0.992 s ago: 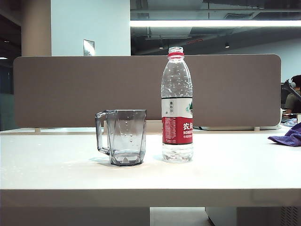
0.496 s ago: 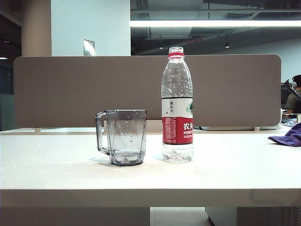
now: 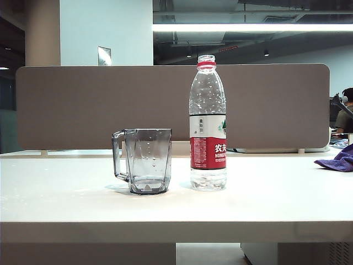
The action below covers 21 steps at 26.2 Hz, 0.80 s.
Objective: Pick up the mineral water bottle on the table and pour a little water into the mug.
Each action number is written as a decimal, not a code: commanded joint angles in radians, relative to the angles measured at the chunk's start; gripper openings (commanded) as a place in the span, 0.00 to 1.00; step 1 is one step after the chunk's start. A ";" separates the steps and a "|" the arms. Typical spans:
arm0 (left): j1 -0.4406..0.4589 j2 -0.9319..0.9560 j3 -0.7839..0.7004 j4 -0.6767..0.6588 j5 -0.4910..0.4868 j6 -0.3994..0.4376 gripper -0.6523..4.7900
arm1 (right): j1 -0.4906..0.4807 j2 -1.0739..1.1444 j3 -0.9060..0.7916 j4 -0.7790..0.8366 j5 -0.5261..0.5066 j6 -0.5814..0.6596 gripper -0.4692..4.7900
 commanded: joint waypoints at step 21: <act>0.000 0.000 0.002 -0.003 0.025 0.041 0.11 | 0.000 0.000 -0.007 0.011 -0.002 0.003 0.09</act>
